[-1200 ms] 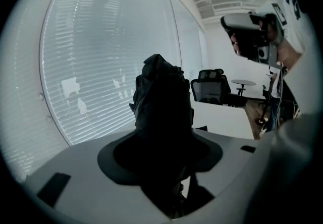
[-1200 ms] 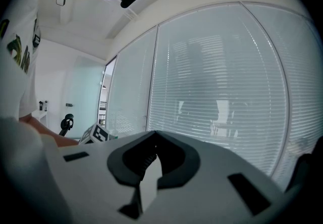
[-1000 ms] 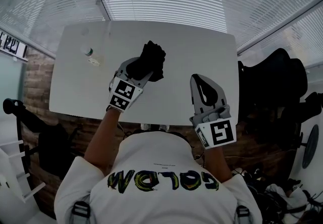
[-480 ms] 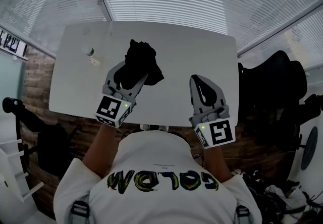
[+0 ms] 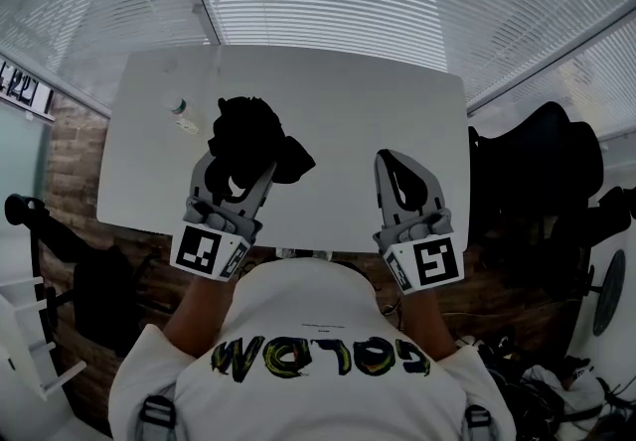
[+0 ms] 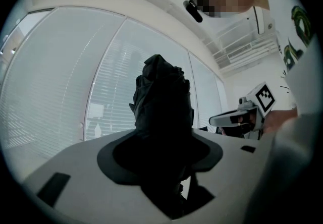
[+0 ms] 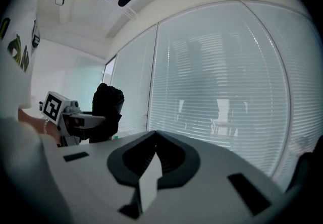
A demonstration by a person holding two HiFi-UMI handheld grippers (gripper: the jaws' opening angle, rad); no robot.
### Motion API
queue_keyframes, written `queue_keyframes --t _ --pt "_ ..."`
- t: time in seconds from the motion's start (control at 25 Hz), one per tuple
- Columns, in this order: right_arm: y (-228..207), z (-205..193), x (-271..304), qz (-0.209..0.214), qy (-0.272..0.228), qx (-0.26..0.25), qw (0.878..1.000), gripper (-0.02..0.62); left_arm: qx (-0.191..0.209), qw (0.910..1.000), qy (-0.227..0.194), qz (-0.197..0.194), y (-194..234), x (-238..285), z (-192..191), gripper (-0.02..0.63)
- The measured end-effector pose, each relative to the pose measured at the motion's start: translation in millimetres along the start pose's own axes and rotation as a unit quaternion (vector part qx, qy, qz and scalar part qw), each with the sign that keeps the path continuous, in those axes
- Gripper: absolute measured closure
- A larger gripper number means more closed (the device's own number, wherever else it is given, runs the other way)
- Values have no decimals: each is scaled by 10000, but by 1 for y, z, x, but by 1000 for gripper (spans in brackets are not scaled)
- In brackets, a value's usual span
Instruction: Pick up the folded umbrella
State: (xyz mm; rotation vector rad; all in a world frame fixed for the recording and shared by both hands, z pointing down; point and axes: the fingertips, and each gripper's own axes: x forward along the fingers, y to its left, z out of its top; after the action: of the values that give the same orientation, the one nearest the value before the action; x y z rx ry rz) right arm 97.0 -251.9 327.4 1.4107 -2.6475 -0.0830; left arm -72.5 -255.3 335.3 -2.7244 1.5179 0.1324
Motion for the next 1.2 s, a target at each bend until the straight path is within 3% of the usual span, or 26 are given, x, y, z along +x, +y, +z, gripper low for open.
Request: queue_keyframes --t 0.36,1.2 --pt "3 -3 -1 47 15 52 10000 584 -196 9992 -247 258 6 -22 12 365" --pt "1 1 -8 93 29 -24 9999 584 -160 9993 -209 248 -2 -20 17 365"
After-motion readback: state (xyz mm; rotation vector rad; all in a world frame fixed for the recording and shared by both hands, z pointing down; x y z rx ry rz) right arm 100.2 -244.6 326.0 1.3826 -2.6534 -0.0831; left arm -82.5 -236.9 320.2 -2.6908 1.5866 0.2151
